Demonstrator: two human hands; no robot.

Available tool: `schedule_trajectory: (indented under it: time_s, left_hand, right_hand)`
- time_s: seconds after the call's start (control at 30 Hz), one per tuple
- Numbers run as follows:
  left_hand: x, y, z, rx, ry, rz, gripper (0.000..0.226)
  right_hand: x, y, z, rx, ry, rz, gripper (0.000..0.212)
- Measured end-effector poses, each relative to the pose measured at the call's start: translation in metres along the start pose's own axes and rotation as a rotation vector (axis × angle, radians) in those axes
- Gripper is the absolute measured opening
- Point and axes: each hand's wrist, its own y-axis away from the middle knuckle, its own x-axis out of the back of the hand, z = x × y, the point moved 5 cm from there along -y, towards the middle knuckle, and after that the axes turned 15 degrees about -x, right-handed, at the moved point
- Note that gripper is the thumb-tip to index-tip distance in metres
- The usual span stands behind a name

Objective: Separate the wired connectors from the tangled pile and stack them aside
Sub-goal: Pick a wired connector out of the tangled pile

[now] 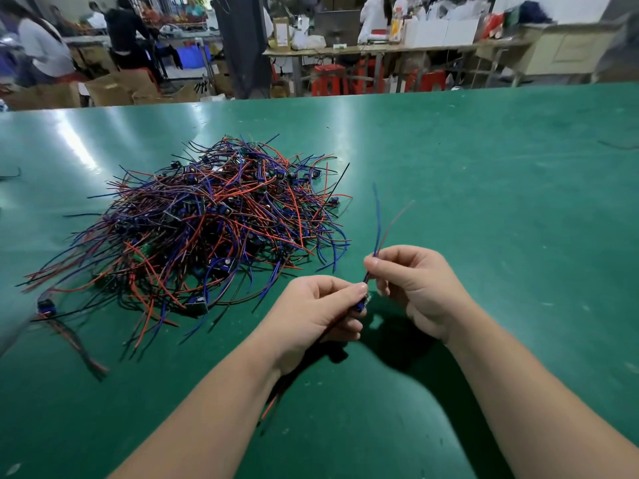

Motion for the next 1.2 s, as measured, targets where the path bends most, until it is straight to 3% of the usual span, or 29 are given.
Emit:
schedule_trajectory:
  time_s: [0.2,0.3,0.4,0.57,0.73,0.8,0.93,1.0,1.1,1.2]
  left_hand:
    - [-0.013,0.01,0.0,0.105,-0.05,-0.183,0.016]
    - [-0.019,0.013,-0.001,0.134,-0.05,-0.221,0.007]
    - [-0.02,0.014,0.0,0.125,-0.053,-0.271,0.019]
    - [-0.022,0.016,0.004,0.131,-0.057,-0.325,0.017]
    - [-0.02,0.021,0.011,0.081,0.039,-0.402,0.011]
    - [-0.019,0.019,0.018,0.023,0.161,-0.354,0.007]
    - [-0.012,0.009,0.027,-0.056,0.482,-0.077,0.015]
    - [-0.007,0.006,0.028,-0.064,0.591,0.058,0.027]
    - [-0.002,0.004,0.023,-0.076,0.684,0.231,0.031]
    - [0.0,0.005,0.019,-0.135,0.64,0.313,0.037]
  right_hand:
    - [0.041,-0.002,-0.015,-0.021,-0.27,0.239,0.011]
    - [0.046,0.0,-0.016,-0.004,-0.272,0.238,0.011]
    - [0.044,0.0,-0.016,0.014,-0.25,0.24,0.012]
    - [0.051,0.0,-0.016,0.031,-0.273,0.326,0.012]
    - [0.062,-0.003,-0.014,-0.07,-0.419,0.358,0.03]
    - [0.061,-0.004,-0.012,-0.134,-0.411,0.316,0.027]
    - [0.034,0.0,-0.003,-0.214,-0.08,0.083,0.008]
    - [0.014,0.006,0.004,-0.228,0.011,-0.091,0.024]
    - [-0.013,0.014,0.01,-0.162,0.017,-0.274,0.038]
    - [-0.029,0.012,0.01,-0.093,-0.184,-0.281,0.034]
